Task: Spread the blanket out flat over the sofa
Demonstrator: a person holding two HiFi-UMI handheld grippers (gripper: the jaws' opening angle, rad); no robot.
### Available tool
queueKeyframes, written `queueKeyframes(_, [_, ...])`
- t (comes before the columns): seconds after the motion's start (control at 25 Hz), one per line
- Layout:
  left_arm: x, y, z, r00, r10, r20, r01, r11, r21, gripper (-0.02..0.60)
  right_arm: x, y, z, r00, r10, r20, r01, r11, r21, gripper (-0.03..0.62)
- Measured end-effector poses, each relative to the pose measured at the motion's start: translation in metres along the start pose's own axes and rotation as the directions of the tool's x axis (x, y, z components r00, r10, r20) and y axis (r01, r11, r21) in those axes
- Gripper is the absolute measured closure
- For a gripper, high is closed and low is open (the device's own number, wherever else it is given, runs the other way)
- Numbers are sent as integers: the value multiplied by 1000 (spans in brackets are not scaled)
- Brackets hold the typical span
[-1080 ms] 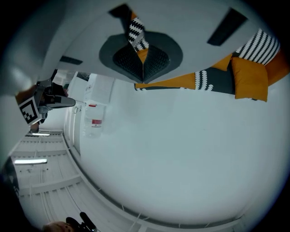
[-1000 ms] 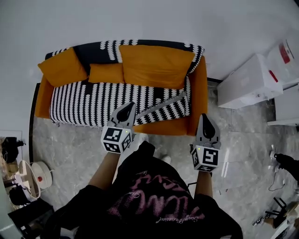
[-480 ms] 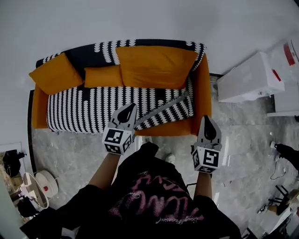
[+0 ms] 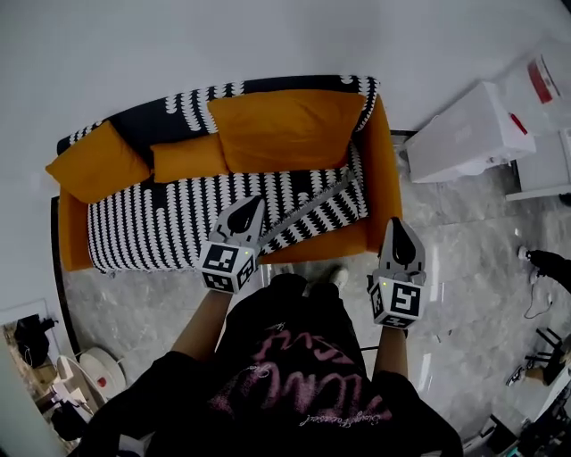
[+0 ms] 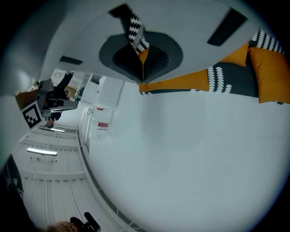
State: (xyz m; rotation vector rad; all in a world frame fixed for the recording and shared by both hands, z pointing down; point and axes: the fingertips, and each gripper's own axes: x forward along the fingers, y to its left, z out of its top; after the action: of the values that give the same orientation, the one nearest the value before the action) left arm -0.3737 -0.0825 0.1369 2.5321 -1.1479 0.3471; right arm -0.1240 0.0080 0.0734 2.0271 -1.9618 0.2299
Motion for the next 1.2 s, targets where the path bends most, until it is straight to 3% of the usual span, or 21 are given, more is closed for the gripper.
queueKeyframes(0.68, [18,-48,37,998,-2,55,-2,998,64,571,-6,-50,23,996,14,91,-15,1000,6,572])
queueKeyframes(1.2, [45,-79,12,1000,-18,-13,18,999,48,571,3,-73,-13,998,58,8,-59,998,34,572])
